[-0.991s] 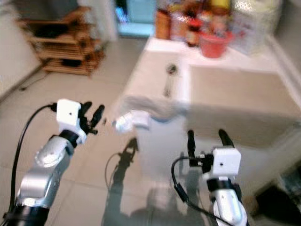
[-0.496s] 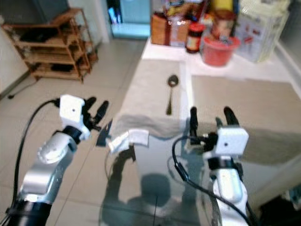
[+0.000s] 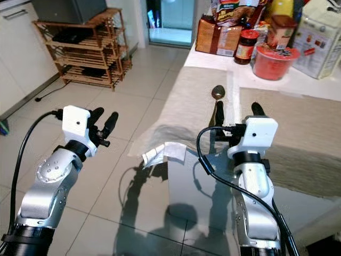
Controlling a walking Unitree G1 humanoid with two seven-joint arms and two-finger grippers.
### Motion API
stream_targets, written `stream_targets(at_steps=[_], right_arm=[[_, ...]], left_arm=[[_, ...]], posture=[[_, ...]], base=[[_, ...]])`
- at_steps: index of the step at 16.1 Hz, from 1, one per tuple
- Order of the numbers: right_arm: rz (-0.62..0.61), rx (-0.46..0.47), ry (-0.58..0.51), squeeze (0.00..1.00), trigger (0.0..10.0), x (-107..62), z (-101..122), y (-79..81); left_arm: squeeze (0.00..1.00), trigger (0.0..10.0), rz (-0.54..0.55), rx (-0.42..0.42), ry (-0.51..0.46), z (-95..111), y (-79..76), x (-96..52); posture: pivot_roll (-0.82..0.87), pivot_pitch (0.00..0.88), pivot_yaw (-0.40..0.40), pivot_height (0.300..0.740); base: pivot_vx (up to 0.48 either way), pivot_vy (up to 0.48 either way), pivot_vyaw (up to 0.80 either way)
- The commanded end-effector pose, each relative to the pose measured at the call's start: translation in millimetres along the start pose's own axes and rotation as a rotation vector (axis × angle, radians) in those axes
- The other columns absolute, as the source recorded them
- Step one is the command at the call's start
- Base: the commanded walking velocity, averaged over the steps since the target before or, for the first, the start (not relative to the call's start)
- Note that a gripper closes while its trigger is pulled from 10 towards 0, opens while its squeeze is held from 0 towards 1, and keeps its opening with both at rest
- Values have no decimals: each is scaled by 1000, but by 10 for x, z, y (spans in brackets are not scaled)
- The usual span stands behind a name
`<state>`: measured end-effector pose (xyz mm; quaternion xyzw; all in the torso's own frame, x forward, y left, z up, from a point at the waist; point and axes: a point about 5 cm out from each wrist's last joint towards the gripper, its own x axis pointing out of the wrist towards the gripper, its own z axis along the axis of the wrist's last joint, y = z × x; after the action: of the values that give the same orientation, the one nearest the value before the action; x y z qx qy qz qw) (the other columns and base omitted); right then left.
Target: Setting the table
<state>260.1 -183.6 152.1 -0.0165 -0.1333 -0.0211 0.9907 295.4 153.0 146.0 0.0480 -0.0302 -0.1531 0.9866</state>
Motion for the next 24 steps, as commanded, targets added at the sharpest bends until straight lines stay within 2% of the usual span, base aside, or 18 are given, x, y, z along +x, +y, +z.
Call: stream_targets(at_steps=[1,2,4,10,17,20,24], right_arm=[[30,-1,53,0,10000,-120,-94,50],[45,-9,79,0,10000,-234,-146,90],[42,-3,105,0,10000,-348,-188,112],[46,-19,114,0,10000,-376,-207,91],[80,-31,125,0,10000,-541,-218,135],[92,-43,143,0,10000,-568,-231,143],[97,-51,138,0,10000,-592,-223,150]], left_arm=[[0,10000,2,16,4,12,36,14],[0,10000,-3,15,7,5,32,12],[0,10000,-22,-3,-6,25,-1,35],[0,10000,-51,-24,-35,67,-67,108],[0,10000,-53,-20,-44,95,6,179],[0,10000,-26,-13,-34,98,73,230],[0,10000,-10,-7,-29,98,80,250]], posture=[[-91,20,45,740],[-96,22,49,740],[-108,17,54,740],[-118,0,50,740],[-126,6,53,740],[-132,8,51,740],[-135,6,49,736]], base=[[0,0,0],[0,0,0],[0,0,0],[0,-471,0],[210,-390,0],[96,0,-440],[0,0,-291]])
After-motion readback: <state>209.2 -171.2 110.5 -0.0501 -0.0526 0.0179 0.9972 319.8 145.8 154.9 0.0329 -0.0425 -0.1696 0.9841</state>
